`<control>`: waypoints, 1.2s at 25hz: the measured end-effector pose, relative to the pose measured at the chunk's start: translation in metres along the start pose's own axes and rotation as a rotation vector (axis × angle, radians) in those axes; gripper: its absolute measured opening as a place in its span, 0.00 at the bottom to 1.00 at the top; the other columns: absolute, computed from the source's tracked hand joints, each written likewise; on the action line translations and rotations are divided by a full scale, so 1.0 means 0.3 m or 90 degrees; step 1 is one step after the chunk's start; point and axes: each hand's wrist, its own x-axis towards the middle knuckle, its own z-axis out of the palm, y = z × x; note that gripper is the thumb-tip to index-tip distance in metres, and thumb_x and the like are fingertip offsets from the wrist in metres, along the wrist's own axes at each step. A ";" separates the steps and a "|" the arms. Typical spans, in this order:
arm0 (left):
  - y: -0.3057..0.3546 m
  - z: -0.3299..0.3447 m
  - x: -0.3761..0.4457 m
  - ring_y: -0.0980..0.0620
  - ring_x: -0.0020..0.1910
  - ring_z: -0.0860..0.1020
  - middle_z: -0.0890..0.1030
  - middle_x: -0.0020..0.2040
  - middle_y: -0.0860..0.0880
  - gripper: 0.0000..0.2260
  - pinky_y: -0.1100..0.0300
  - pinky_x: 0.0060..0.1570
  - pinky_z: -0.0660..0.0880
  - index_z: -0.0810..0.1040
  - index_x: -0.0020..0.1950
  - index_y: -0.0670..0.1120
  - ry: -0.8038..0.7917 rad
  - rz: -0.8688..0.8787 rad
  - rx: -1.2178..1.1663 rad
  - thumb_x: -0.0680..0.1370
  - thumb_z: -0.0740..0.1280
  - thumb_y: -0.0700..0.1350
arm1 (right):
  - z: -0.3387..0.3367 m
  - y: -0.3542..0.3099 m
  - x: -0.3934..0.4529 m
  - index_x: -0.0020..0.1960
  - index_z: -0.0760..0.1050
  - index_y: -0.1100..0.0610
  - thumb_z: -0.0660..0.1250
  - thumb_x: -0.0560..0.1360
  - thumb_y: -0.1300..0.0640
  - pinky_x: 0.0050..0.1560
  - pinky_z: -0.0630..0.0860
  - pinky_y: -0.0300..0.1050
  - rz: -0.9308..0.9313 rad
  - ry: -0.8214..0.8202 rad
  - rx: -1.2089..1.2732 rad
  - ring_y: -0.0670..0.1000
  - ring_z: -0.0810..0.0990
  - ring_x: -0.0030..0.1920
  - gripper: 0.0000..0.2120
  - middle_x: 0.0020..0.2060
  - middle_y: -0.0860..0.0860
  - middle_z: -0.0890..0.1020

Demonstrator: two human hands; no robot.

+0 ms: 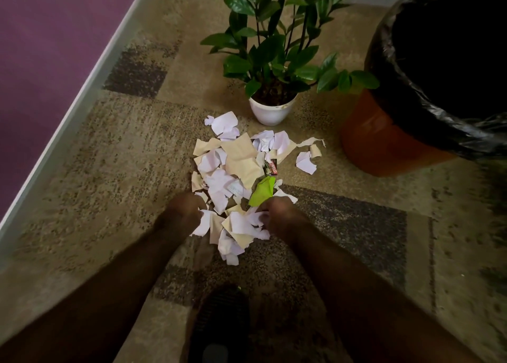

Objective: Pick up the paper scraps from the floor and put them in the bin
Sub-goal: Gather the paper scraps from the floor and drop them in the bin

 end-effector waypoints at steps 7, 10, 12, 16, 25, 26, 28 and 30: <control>0.177 -0.318 0.052 0.45 0.59 0.77 0.78 0.61 0.43 0.13 0.56 0.59 0.72 0.79 0.60 0.43 -0.044 0.034 0.265 0.76 0.66 0.42 | -0.320 -0.015 -0.111 0.54 0.83 0.57 0.71 0.73 0.59 0.42 0.72 0.35 -0.034 -0.010 -0.017 0.48 0.80 0.45 0.10 0.49 0.53 0.85; 0.273 -0.483 0.015 0.45 0.55 0.78 0.80 0.58 0.43 0.11 0.56 0.52 0.73 0.81 0.56 0.43 -0.001 0.036 0.233 0.74 0.70 0.42 | -0.441 -0.028 -0.190 0.48 0.84 0.58 0.73 0.72 0.57 0.40 0.75 0.40 -0.078 -0.001 -0.028 0.50 0.80 0.40 0.07 0.42 0.54 0.86; 0.352 -0.565 -0.032 0.46 0.53 0.78 0.80 0.57 0.44 0.10 0.59 0.47 0.70 0.83 0.54 0.44 0.024 0.047 0.186 0.73 0.72 0.42 | -0.507 -0.032 -0.246 0.45 0.84 0.57 0.74 0.71 0.57 0.37 0.77 0.41 -0.092 0.013 0.013 0.47 0.81 0.36 0.05 0.36 0.51 0.85; 0.501 -0.669 -0.107 0.52 0.45 0.75 0.83 0.53 0.46 0.06 0.64 0.33 0.63 0.84 0.48 0.47 0.109 0.113 0.056 0.72 0.73 0.42 | -0.638 -0.039 -0.366 0.42 0.83 0.50 0.75 0.70 0.57 0.27 0.70 0.28 -0.095 0.076 0.131 0.36 0.77 0.26 0.03 0.29 0.42 0.84; 0.830 -0.810 -0.127 0.59 0.51 0.70 0.78 0.61 0.51 0.08 0.74 0.35 0.63 0.78 0.57 0.51 0.281 0.294 -0.171 0.78 0.65 0.47 | -0.879 0.157 -0.581 0.50 0.83 0.50 0.74 0.71 0.51 0.28 0.76 0.30 -0.018 0.509 0.282 0.36 0.80 0.29 0.08 0.35 0.44 0.85; 0.863 -0.810 -0.111 0.59 0.48 0.71 0.79 0.58 0.51 0.09 0.73 0.34 0.64 0.77 0.59 0.51 0.279 0.299 -0.197 0.80 0.63 0.49 | -0.887 0.186 -0.586 0.52 0.83 0.51 0.74 0.72 0.51 0.29 0.76 0.30 -0.003 0.560 0.305 0.36 0.80 0.29 0.10 0.35 0.45 0.85; 0.941 -0.798 -0.072 0.57 0.39 0.73 0.79 0.47 0.50 0.10 0.68 0.35 0.67 0.76 0.57 0.50 0.281 0.301 -0.245 0.80 0.61 0.53 | -0.892 0.245 -0.582 0.54 0.82 0.53 0.73 0.72 0.51 0.29 0.76 0.29 0.034 0.643 0.330 0.35 0.80 0.29 0.12 0.39 0.44 0.84; 1.026 -0.767 -0.036 0.58 0.39 0.75 0.78 0.46 0.52 0.09 0.69 0.37 0.69 0.76 0.52 0.50 0.321 0.337 -0.294 0.78 0.64 0.54 | -0.877 0.301 -0.558 0.55 0.81 0.54 0.72 0.73 0.52 0.30 0.76 0.30 0.085 0.694 0.333 0.36 0.80 0.31 0.12 0.42 0.48 0.84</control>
